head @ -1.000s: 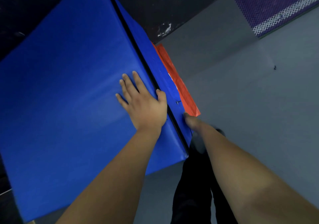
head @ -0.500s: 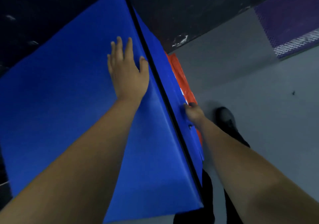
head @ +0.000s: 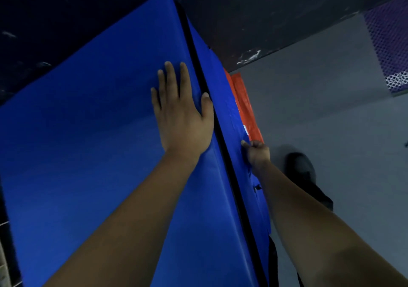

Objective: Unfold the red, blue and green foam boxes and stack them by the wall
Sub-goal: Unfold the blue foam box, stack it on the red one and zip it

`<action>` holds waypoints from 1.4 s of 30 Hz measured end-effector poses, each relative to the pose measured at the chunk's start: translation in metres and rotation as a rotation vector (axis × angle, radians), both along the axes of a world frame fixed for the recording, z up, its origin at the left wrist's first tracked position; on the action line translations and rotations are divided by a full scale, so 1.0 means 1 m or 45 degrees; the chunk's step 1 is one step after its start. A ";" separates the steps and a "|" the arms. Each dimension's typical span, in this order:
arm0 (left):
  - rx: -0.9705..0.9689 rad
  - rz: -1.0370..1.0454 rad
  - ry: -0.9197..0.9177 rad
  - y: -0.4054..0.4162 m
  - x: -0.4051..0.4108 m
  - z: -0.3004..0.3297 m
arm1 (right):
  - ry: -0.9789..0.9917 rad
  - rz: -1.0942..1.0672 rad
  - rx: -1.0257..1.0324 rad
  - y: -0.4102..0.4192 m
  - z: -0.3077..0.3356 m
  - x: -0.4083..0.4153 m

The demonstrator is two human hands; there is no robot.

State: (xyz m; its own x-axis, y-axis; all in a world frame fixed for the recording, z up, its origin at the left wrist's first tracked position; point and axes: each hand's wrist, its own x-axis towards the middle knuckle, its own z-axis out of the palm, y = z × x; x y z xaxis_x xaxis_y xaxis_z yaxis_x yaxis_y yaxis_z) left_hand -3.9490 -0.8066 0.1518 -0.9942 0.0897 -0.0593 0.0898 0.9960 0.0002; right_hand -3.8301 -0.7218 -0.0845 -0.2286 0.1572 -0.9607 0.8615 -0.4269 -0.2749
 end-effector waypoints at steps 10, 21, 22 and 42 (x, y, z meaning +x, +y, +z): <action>-0.033 0.010 -0.004 0.001 0.003 0.002 | 0.343 0.333 -0.169 -0.012 0.057 -0.037; 0.103 0.086 0.143 0.001 -0.065 0.024 | 0.380 0.376 -0.043 0.014 0.064 -0.087; 0.082 0.070 0.097 0.004 -0.078 0.022 | 0.403 0.412 -0.068 0.014 0.065 -0.099; 0.071 0.003 -0.004 0.005 -0.103 -0.005 | 0.252 0.113 0.003 0.002 -0.001 -0.214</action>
State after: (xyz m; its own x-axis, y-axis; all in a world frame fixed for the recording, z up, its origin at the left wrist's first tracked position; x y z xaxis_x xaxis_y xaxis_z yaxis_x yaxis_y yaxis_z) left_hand -4.0523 -0.8017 0.1465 -0.9943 0.0902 -0.0571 0.0871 0.9946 0.0558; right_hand -4.0437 -0.7199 -0.0853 -0.4260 0.1302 -0.8953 0.8247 -0.3509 -0.4435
